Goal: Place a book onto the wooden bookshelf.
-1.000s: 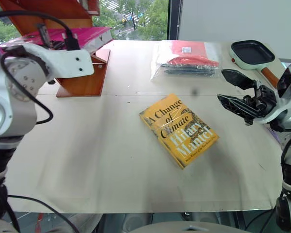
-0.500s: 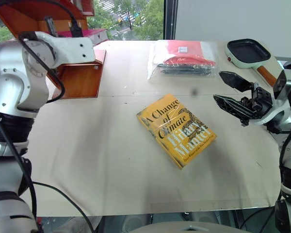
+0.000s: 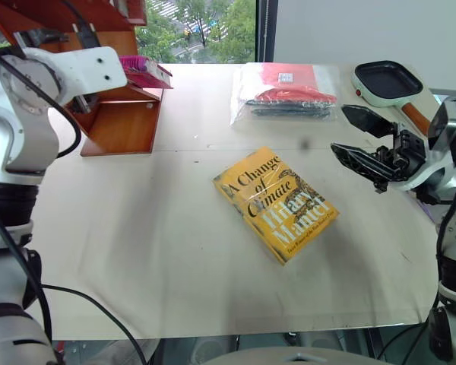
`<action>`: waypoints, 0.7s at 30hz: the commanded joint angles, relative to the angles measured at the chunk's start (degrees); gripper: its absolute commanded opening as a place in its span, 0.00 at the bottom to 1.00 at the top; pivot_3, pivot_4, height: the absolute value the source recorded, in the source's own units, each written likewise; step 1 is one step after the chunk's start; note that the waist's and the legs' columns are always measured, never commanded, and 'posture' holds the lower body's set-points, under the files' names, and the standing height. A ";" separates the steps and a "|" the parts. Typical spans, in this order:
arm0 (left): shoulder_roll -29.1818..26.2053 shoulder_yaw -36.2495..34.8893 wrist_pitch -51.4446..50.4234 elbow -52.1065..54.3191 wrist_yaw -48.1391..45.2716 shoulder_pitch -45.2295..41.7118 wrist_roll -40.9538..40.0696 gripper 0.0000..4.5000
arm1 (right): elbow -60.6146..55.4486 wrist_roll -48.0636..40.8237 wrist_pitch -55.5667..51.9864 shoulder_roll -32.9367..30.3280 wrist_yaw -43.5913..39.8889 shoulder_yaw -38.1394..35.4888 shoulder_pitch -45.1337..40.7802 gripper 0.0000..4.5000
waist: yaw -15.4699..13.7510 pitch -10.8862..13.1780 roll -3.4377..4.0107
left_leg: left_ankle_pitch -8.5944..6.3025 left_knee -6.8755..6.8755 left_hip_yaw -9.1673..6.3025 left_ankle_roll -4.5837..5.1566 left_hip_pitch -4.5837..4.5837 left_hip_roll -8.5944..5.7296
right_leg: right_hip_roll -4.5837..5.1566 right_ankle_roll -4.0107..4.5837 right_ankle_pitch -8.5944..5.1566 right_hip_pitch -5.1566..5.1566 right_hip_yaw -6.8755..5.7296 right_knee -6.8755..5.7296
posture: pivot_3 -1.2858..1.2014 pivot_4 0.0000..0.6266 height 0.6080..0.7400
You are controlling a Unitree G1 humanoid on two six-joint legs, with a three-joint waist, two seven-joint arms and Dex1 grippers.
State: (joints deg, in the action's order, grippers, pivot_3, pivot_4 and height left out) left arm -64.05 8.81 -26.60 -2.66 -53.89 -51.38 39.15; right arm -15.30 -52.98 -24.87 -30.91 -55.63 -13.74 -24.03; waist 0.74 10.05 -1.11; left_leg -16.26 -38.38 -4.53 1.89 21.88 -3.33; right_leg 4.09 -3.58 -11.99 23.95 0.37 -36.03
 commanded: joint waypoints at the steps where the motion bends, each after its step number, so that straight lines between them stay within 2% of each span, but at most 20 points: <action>1: -3.23 -5.94 -1.86 3.25 2.38 2.44 0.24 0.98 | -1.11 -0.29 0.32 -0.56 0.03 -0.95 -0.69 1.00 | 0.05 0.00 0.00 | 0.00 0.00 0.00 0.00 0.00 0.00 | 0.00 0.00 0.00 0.01 0.00 -0.01 | 0.52 0.24 1.00; 8: -1.51 -15.50 -2.19 10.68 12.29 7.74 -1.67 0.98 | 1.51 0.82 1.72 -0.23 -2.20 -1.02 -0.51 1.00 | -0.20 -0.03 -0.05 | 0.00 0.00 0.01 0.00 0.04 0.03 | 0.03 0.00 0.00 0.08 0.02 -0.02 | 0.52 0.24 1.00; 11: 0.52 -18.40 -3.41 15.45 14.69 10.53 -2.24 0.98 | 2.61 1.36 2.36 0.35 -1.73 -1.53 0.28 1.00 | -0.29 -0.04 -0.05 | 0.00 0.00 0.03 0.00 0.02 0.01 | 0.06 0.00 0.00 0.07 0.05 -0.04 | 0.52 0.24 1.00; 13: 4.20 -19.80 -4.03 19.57 15.72 11.26 -4.88 0.98 | 3.75 3.70 4.08 -0.60 -3.62 -1.30 2.60 1.00 | -0.41 -0.07 -0.09 | 0.00 -0.01 0.02 -0.01 0.02 0.01 | 0.06 0.00 0.00 0.07 0.04 -0.09 | 0.52 0.24 1.00; 16: 13.51 -21.42 -7.30 25.61 16.16 12.01 -11.53 0.98 | 5.79 6.57 6.58 -0.94 -4.57 -1.48 5.05 1.00 | -0.97 -0.12 -0.18 | 0.00 -0.09 -0.02 -0.01 0.04 0.01 | 0.07 0.01 0.00 0.06 0.00 -0.11 | 0.52 0.24 1.00; 17: 22.08 -23.46 -13.67 30.47 14.55 16.56 -17.68 0.98 | 8.65 12.47 12.03 -0.98 -3.82 -0.65 6.54 1.00 | -0.98 -0.24 -0.05 | 0.00 -0.13 0.01 -0.01 0.07 0.01 | 0.07 0.00 0.01 0.07 0.03 -0.14 | 0.52 0.24 1.00; 20: 40.65 -28.46 -23.58 41.22 12.39 33.69 -29.83 0.98 | 15.07 24.15 22.70 0.30 1.01 -0.04 10.98 1.00 | -0.41 -1.14 0.63 | -0.10 -0.10 0.30 0.15 -0.15 -0.07 | 0.16 -0.09 0.04 -0.11 0.36 0.01 | 0.52 0.24 1.00; 21: 41.66 -27.94 -23.34 42.01 12.33 38.98 -30.28 0.98 | 15.67 25.05 23.37 0.54 1.82 -0.23 12.60 1.00 | -0.25 -1.14 0.63 | -0.12 -0.08 0.39 0.18 -0.21 -0.09 | 0.16 -0.10 0.04 -0.12 0.50 0.03 | 0.52 0.24 1.00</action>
State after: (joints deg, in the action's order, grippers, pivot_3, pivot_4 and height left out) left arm -23.49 -16.86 -46.92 35.05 -41.08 -18.19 13.04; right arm -0.63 -31.65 -5.74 -30.78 -56.04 -13.23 -13.56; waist 0.49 8.92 -0.49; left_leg -16.38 -38.45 -4.13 2.07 21.68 -3.41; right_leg 4.24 -3.68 -11.95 23.86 0.90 -36.00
